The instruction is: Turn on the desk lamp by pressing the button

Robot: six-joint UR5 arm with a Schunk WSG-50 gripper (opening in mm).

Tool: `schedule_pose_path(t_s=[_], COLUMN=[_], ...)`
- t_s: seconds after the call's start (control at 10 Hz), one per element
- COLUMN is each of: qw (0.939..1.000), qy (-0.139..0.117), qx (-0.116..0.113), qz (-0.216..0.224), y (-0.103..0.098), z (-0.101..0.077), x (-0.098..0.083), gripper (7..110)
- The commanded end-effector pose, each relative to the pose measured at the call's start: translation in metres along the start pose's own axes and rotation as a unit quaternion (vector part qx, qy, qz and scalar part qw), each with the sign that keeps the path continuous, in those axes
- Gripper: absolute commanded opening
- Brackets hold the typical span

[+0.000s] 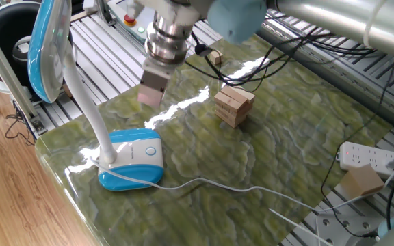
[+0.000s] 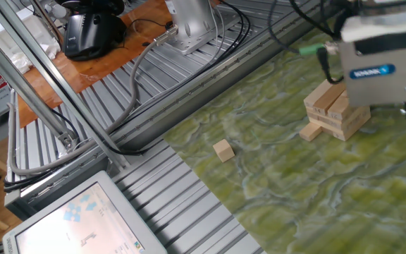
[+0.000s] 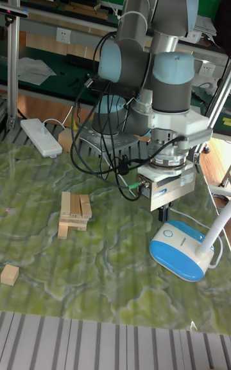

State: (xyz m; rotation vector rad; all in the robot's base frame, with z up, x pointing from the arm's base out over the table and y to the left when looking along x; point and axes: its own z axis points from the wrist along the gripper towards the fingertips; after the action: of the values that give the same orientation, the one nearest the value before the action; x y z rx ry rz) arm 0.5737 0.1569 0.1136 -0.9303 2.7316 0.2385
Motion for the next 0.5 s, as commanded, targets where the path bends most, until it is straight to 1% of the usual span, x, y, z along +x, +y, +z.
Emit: schedule_pose_path(t_s=[0.0,0.1,0.2,0.3,0.4], qw=[0.9992,0.9984,0.9971,0.9958,0.9944], qy=[-0.006,0.0,0.003,0.012,0.003], qx=[-0.02,-0.019,-0.025,-0.035,-0.049], qz=[-0.035,-0.054,-0.073,-0.083,-0.094], y=[0.018,0.019,0.025,0.032,0.043], z=[0.019,0.021,0.025,0.025,0.024], x=[0.015,0.023,0.03,0.039,0.036], gripper=[7,7,7,7,7])
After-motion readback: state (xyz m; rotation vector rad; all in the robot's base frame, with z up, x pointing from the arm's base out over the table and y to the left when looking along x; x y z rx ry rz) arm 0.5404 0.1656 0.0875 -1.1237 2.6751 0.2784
